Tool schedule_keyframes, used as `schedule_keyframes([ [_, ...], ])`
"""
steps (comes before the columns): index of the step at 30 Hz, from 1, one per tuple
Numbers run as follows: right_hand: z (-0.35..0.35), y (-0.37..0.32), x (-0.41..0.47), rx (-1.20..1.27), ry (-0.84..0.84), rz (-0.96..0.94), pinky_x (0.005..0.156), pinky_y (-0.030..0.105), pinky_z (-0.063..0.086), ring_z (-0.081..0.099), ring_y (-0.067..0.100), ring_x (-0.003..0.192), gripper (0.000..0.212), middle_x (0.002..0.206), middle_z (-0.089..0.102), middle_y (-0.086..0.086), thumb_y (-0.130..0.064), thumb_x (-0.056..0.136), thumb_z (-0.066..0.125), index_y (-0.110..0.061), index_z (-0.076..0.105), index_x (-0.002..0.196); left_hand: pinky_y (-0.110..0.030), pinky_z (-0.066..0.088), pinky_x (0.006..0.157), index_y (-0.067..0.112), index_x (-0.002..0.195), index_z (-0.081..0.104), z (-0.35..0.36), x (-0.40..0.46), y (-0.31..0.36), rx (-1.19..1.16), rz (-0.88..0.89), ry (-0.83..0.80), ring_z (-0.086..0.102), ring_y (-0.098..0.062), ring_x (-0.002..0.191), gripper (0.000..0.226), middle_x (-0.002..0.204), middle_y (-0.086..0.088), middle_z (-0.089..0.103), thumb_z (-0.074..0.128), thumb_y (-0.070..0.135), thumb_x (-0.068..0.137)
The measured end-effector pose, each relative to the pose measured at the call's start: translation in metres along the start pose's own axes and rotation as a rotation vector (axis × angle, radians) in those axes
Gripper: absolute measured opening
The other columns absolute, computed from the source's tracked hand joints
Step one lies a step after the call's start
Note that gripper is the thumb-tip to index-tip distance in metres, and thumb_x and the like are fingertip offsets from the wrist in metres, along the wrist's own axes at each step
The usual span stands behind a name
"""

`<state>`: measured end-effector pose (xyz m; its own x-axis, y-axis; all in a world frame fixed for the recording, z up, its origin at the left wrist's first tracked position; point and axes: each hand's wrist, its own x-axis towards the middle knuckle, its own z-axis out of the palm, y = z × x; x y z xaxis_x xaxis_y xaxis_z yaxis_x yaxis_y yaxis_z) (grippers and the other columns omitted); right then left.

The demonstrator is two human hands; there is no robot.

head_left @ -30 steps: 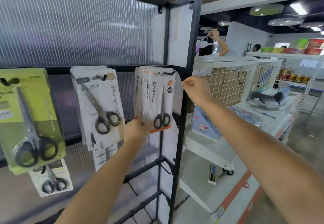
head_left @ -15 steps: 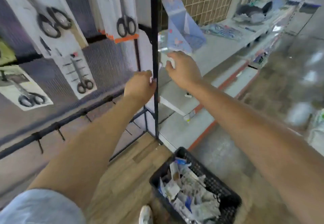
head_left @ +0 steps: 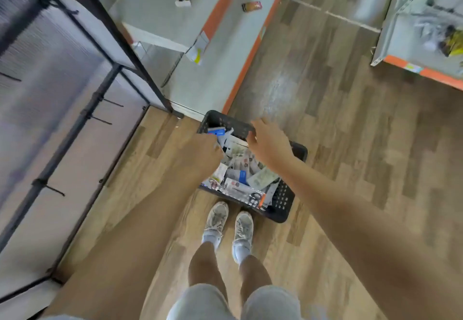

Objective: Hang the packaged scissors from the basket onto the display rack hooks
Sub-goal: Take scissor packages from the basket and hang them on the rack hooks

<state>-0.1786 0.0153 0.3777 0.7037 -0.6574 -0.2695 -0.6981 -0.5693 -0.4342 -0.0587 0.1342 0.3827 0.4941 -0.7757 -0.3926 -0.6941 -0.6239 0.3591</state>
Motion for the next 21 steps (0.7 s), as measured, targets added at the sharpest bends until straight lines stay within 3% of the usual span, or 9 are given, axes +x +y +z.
schedule_keyframes([
  [3, 0.048, 0.06, -0.017, -0.005, -0.057, 0.155, 0.083, 0.035, 0.044, 0.055, 0.028, 0.106, 0.033, 0.124, 0.055, 0.012, -0.016, 0.097, 0.041, -0.006, 0.051, 0.126, -0.036, 0.041, 0.065, 0.009, 0.075, 0.044, 0.061, 0.02, -0.009, -0.05, 0.023, -0.066, 0.057, -0.034, 0.083, 0.021, 0.078, -0.007, 0.049, 0.049, 0.021, 0.091],
  [6, 0.107, 0.119, -0.03, -0.064, -0.148, 0.267, 0.079, 0.033, 0.042, 0.055, 0.026, 0.103, 0.029, 0.121, 0.055, 0.009, -0.016, 0.097, 0.04, -0.008, 0.053, 0.122, -0.039, 0.043, 0.074, 0.003, 0.093, 0.053, 0.135, 0.045, -0.027, -0.028, 0.021, -0.177, 0.056, -0.031, 0.095, 0.021, 0.095, -0.013, 0.057, 0.047, 0.023, 0.095],
  [12, 0.22, 0.183, -0.041, -0.049, -0.309, 0.389, 0.081, 0.033, 0.042, 0.055, 0.027, 0.105, 0.031, 0.122, 0.055, 0.008, -0.017, 0.098, 0.037, -0.01, 0.052, 0.124, -0.038, 0.044, 0.078, 0.007, 0.097, 0.053, 0.265, 0.064, -0.064, 0.092, 0.014, -0.372, 0.053, -0.029, 0.103, 0.02, 0.105, -0.012, 0.057, 0.045, 0.025, 0.095],
  [18, 0.325, 0.214, -0.024, 0.041, -0.36, 0.391, 0.084, 0.038, 0.047, 0.057, 0.03, 0.103, 0.033, 0.124, 0.055, 0.009, -0.017, 0.096, 0.041, -0.01, 0.051, 0.127, -0.038, 0.039, 0.075, 0.01, 0.085, 0.042, 0.345, 0.111, -0.093, 0.086, 0.067, -0.391, 0.05, -0.031, 0.099, 0.013, 0.1, -0.015, 0.054, 0.045, 0.02, 0.094],
  [21, 0.37, 0.234, -0.013, 0.042, -0.416, 0.391, 0.079, 0.037, 0.048, 0.058, 0.031, 0.098, 0.029, 0.117, 0.056, 0.011, -0.018, 0.097, 0.041, -0.008, 0.052, 0.122, -0.04, 0.041, 0.075, 0.005, 0.09, 0.046, 0.376, 0.14, -0.112, 0.023, -0.022, -0.344, 0.05, -0.034, 0.098, 0.016, 0.103, -0.018, 0.055, 0.044, 0.02, 0.095],
])
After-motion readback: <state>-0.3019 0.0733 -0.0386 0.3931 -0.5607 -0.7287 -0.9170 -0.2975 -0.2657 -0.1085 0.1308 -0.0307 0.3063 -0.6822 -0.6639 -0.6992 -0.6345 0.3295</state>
